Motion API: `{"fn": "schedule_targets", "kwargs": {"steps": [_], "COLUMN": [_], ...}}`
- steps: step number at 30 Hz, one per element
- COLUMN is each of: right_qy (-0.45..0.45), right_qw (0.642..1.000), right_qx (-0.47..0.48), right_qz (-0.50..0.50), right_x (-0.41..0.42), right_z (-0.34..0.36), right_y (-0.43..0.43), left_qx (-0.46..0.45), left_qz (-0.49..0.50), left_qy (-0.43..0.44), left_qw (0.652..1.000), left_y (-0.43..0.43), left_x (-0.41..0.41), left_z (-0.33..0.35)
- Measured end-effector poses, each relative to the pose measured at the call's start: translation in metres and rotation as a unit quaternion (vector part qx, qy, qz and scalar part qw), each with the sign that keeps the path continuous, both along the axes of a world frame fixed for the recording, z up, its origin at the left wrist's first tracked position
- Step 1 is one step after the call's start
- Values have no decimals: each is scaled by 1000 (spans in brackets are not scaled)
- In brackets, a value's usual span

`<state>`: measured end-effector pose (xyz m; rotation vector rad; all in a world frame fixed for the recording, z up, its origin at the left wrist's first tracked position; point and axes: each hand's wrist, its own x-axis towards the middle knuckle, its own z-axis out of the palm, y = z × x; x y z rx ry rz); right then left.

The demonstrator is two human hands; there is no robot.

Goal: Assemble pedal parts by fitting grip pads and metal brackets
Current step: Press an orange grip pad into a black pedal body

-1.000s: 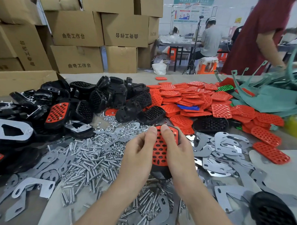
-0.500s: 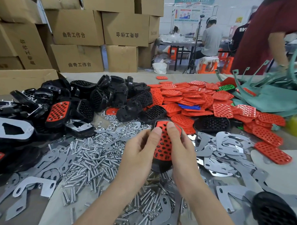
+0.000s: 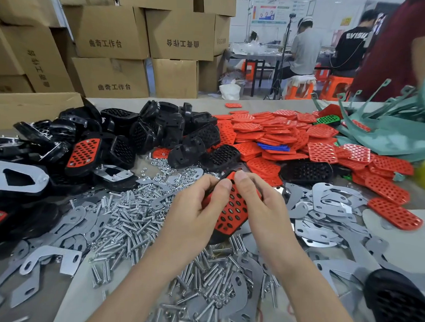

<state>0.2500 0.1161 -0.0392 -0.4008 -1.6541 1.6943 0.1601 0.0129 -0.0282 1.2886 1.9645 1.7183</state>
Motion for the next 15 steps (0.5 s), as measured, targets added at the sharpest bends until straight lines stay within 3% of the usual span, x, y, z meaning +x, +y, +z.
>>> {"fn": "schedule_targets", "kwargs": {"steps": [10, 15], "right_qy": [18, 20], "right_qw": [998, 995], "right_qx": [-46, -66], "right_qz": [-32, -73], "right_x": [-6, -9], "right_z": [-4, -7], "right_y": [-4, -2], "left_qx": [41, 28], "left_qz": [-34, -47], "left_qy": [-78, -209], "left_qw": [996, 976], "left_y": [5, 7], "left_x": [-1, -11], "left_z": [-2, -9]}}
